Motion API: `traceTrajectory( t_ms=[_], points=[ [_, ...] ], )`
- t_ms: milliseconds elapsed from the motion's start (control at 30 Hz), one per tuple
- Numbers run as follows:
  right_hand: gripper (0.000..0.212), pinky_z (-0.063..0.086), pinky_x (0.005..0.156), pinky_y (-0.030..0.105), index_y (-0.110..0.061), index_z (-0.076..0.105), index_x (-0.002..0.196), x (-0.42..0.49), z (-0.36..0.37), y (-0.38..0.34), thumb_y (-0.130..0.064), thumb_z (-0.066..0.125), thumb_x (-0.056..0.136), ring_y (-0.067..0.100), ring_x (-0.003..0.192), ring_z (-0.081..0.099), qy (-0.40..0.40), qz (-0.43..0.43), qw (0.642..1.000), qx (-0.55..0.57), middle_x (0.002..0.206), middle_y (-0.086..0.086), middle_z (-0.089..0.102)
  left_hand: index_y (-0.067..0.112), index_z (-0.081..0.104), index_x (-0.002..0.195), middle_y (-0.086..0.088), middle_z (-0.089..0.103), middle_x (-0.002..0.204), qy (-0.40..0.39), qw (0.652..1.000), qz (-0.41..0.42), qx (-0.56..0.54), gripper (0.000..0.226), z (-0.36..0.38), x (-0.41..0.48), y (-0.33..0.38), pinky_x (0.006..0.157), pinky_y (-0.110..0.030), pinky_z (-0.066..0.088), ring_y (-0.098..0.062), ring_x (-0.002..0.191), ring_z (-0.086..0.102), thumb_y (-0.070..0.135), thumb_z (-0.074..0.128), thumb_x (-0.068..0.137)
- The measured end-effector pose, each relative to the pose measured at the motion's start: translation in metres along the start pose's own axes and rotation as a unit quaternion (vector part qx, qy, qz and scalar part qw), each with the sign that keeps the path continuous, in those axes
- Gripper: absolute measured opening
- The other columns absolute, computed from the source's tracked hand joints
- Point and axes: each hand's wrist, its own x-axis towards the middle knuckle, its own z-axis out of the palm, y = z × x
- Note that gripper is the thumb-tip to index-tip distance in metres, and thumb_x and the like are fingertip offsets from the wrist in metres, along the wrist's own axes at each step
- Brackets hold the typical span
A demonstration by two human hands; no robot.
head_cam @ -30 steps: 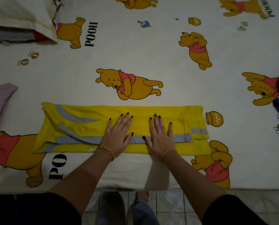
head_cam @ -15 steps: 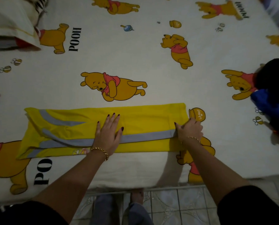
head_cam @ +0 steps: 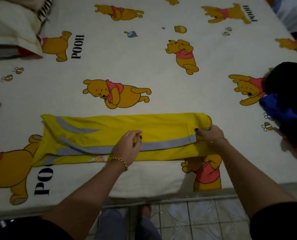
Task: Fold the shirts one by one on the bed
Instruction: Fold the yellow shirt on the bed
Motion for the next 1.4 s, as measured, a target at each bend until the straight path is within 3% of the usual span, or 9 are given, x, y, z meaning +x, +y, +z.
traceTrajectory(
  t_ms=[133, 267, 400, 533, 633, 767, 967, 1267, 1400],
  points=[
    [0.032, 0.041, 0.083, 0.036, -0.002, 0.054, 0.115, -0.02, 0.002, -0.033, -0.023, 0.06, 0.091, 0.037, 0.108, 0.055, -0.025, -0.08, 0.996, 0.001, 0.111, 0.021, 0.061, 0.011, 0.067, 0.109, -0.008, 0.069, 0.098, -0.001, 0.987, -0.094, -0.13, 0.02, 0.002, 0.004, 0.01, 0.068, -0.031, 0.056, -0.015, 0.075, 0.064, 0.017, 0.052, 0.096],
    [0.034, 0.048, 0.073, 0.032, -0.011, 0.053, 0.122, -0.066, 0.032, -0.093, -0.029, 0.056, 0.093, 0.029, 0.098, 0.06, -0.103, -0.234, 0.967, 0.0, 0.111, 0.012, 0.062, 0.006, 0.063, 0.105, -0.015, 0.066, 0.095, -0.028, 0.92, -0.261, -0.292, 0.037, 0.003, 0.013, 0.019, 0.051, -0.025, 0.052, -0.021, 0.061, 0.059, 0.034, 0.039, 0.1],
    [0.027, 0.057, 0.064, 0.042, -0.013, 0.06, 0.118, -0.091, 0.062, -0.118, -0.025, 0.052, 0.095, 0.026, 0.081, 0.063, -0.127, -0.255, 0.958, 0.024, 0.099, 0.005, 0.061, 0.014, 0.058, 0.094, -0.005, 0.058, 0.075, -0.033, 0.856, -0.367, -0.362, 0.045, -0.001, 0.021, 0.009, 0.036, -0.017, 0.039, -0.01, 0.045, 0.047, 0.052, 0.035, 0.096],
    [0.019, 0.039, 0.07, 0.027, -0.01, 0.061, 0.107, -0.069, 0.074, -0.096, -0.01, 0.048, 0.092, 0.026, 0.088, 0.056, -0.012, -0.215, 0.977, -0.005, 0.099, 0.013, 0.06, 0.004, 0.056, 0.1, -0.008, 0.055, 0.065, -0.069, 0.867, -0.36, -0.337, 0.011, 0.0, 0.02, -0.003, 0.043, -0.023, 0.05, -0.007, 0.039, 0.048, 0.008, 0.059, 0.091],
    [0.024, 0.039, 0.087, 0.033, -0.007, 0.053, 0.114, -0.055, 0.079, -0.08, -0.016, 0.053, 0.091, 0.029, 0.11, 0.048, 0.053, -0.123, 0.991, 0.009, 0.119, 0.014, 0.05, 0.006, 0.055, 0.098, -0.01, 0.058, 0.07, -0.083, 0.872, -0.352, -0.329, 0.009, -0.003, 0.018, -0.004, 0.048, -0.024, 0.055, -0.009, 0.044, 0.055, 0.003, 0.058, 0.09],
    [0.043, 0.042, 0.09, 0.037, -0.005, 0.045, 0.124, -0.044, 0.084, -0.077, -0.033, 0.057, 0.093, 0.032, 0.114, 0.05, -0.024, 0.015, 0.996, 0.083, 0.125, 0.016, 0.052, 0.004, 0.056, 0.097, -0.01, 0.059, 0.072, -0.085, 0.881, -0.351, -0.307, 0.009, -0.011, 0.017, -0.008, 0.05, -0.024, 0.056, -0.013, 0.051, 0.056, 0.007, 0.059, 0.09],
    [0.051, 0.041, 0.077, 0.034, -0.003, 0.055, 0.112, -0.043, 0.097, -0.087, -0.048, 0.06, 0.088, 0.028, 0.095, 0.051, -0.095, 0.014, 0.992, 0.076, 0.105, 0.012, 0.057, 0.01, 0.056, 0.085, -0.011, 0.059, 0.072, -0.049, 0.885, -0.361, -0.29, 0.007, -0.039, 0.012, -0.027, 0.049, -0.024, 0.054, -0.015, 0.053, 0.053, 0.007, 0.06, 0.09],
    [0.028, 0.043, 0.07, 0.032, -0.011, 0.051, 0.097, -0.075, 0.102, -0.136, -0.035, 0.063, 0.088, 0.023, 0.085, 0.055, -0.131, -0.134, 0.972, 0.138, 0.092, 0.007, 0.057, 0.018, 0.059, 0.089, -0.006, 0.059, 0.078, 0.025, 0.94, -0.242, -0.24, 0.008, -0.061, 0.013, -0.025, 0.058, -0.034, 0.049, -0.016, 0.055, 0.054, 0.025, 0.058, 0.092],
    [0.029, 0.041, 0.062, 0.027, -0.013, 0.053, 0.09, -0.098, 0.113, -0.175, -0.029, 0.031, 0.101, 0.018, 0.068, 0.052, -0.282, -0.055, 0.894, 0.344, 0.082, 0.007, 0.061, 0.023, 0.058, 0.122, -0.002, 0.064, 0.116, -0.042, 0.88, -0.303, -0.364, 0.076, -0.077, 0.017, -0.025, 0.091, -0.046, 0.05, -0.024, 0.102, 0.062, 0.078, 0.055, 0.07]
  ],
)
